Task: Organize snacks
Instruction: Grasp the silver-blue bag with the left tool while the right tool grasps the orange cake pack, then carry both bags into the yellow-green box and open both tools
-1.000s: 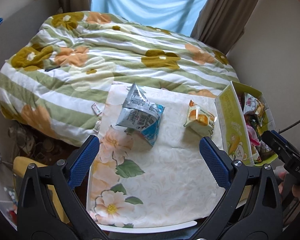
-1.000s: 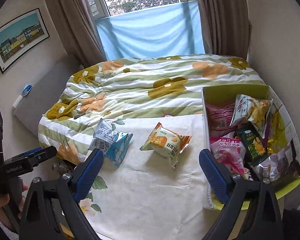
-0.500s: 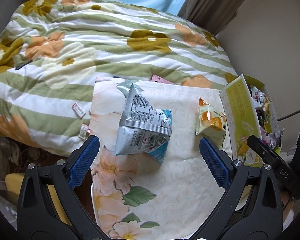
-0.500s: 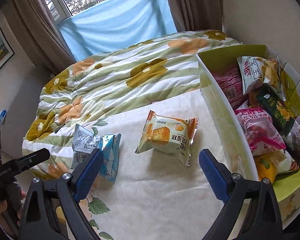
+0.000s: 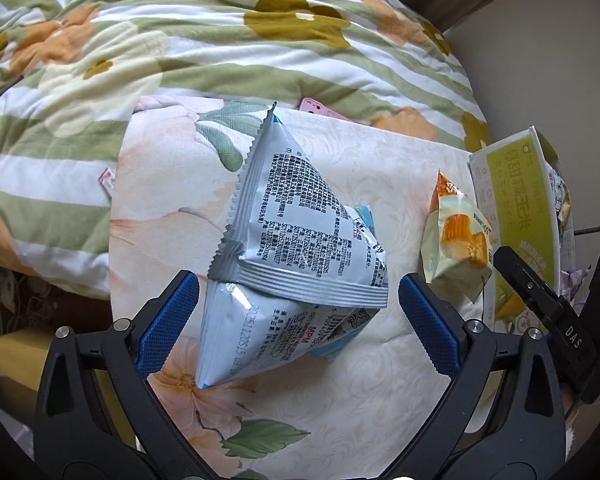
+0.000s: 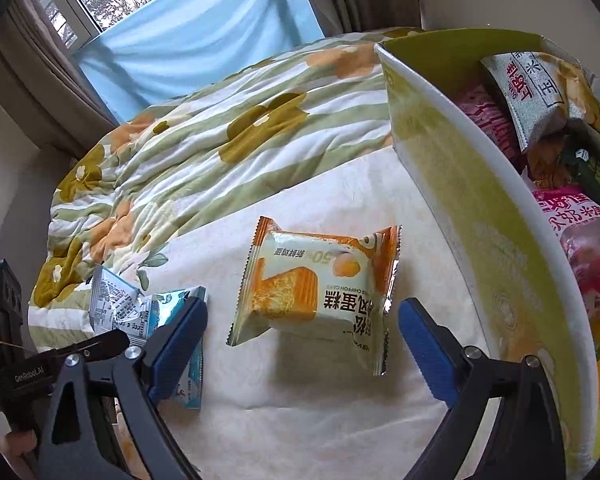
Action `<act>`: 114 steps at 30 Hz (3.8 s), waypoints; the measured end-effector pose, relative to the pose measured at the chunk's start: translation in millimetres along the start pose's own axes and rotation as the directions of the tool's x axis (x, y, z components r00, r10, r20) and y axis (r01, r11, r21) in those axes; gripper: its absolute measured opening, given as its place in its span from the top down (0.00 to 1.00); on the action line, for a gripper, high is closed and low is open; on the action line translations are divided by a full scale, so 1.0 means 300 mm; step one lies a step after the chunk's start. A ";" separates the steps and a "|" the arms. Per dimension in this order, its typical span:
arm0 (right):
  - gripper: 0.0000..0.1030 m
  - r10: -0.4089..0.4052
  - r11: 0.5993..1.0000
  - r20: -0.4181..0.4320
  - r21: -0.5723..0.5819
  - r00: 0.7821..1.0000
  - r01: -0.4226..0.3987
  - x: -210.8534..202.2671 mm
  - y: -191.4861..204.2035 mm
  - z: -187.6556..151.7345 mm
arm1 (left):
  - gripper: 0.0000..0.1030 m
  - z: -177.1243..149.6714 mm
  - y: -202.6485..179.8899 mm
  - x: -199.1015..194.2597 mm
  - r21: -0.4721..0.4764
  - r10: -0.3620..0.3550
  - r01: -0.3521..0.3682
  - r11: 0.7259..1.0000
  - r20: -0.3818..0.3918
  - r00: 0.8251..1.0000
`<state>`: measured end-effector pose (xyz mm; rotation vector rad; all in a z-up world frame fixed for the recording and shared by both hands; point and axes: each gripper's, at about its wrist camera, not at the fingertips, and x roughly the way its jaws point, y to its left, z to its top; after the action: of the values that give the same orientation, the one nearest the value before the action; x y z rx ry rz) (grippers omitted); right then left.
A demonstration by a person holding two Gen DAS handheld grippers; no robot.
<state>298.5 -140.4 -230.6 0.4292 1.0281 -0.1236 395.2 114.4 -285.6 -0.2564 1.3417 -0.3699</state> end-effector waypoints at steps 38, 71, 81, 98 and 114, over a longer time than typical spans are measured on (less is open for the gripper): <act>0.27 0.028 0.999 -0.122 -0.018 0.992 -0.030 0.207 -0.014 0.050 | 0.32 0.016 -0.108 0.031 0.119 0.079 -0.079 0.990 0.011 0.997; 0.28 0.034 0.998 0.276 -0.055 0.961 -0.020 -0.616 -0.209 0.078 | 0.32 -0.136 -0.768 -0.432 0.320 -0.074 -0.020 0.947 0.278 0.958; 0.28 0.030 0.996 0.300 -0.085 0.953 -0.004 -0.761 -0.552 0.216 | 0.32 -0.175 -1.202 -0.283 0.321 -0.139 0.051 0.946 0.258 0.956; 0.28 0.089 0.985 0.208 -0.164 0.974 -0.055 -0.703 -0.854 0.348 | 0.01 -0.240 -1.453 -0.011 0.262 -0.010 -0.051 0.964 0.228 0.974; 0.26 0.159 0.970 0.058 -0.196 0.986 -0.145 -0.587 -0.786 0.410 | 0.01 -0.335 -1.233 -0.247 0.151 0.098 -0.157 0.976 0.338 0.936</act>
<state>235.9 -421.8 -94.4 0.3247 0.9214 0.0963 241.7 -190.9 -96.9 -0.0765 0.9838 -0.3175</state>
